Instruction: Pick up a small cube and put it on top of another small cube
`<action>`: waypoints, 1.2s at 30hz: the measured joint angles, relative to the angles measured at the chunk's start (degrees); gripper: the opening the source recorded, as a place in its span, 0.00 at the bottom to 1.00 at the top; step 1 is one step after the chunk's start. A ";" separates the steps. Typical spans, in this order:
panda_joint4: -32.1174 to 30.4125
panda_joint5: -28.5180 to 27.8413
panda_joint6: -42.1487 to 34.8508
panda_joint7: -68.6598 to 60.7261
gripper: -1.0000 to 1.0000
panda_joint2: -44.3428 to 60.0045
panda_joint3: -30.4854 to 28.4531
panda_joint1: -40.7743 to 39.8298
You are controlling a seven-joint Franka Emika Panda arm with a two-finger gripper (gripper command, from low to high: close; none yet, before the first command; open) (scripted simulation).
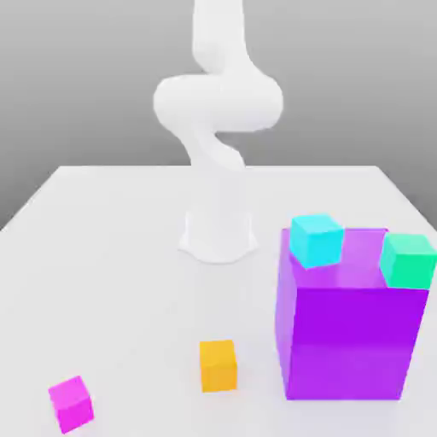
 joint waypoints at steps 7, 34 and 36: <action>-1.18 -3.20 5.27 -11.46 0.50 14.73 -5.25 -0.11; -2.40 13.47 28.12 -63.53 0.00 68.34 -6.54 -14.48; -2.40 13.47 28.07 -63.52 0.00 68.34 -6.54 -14.48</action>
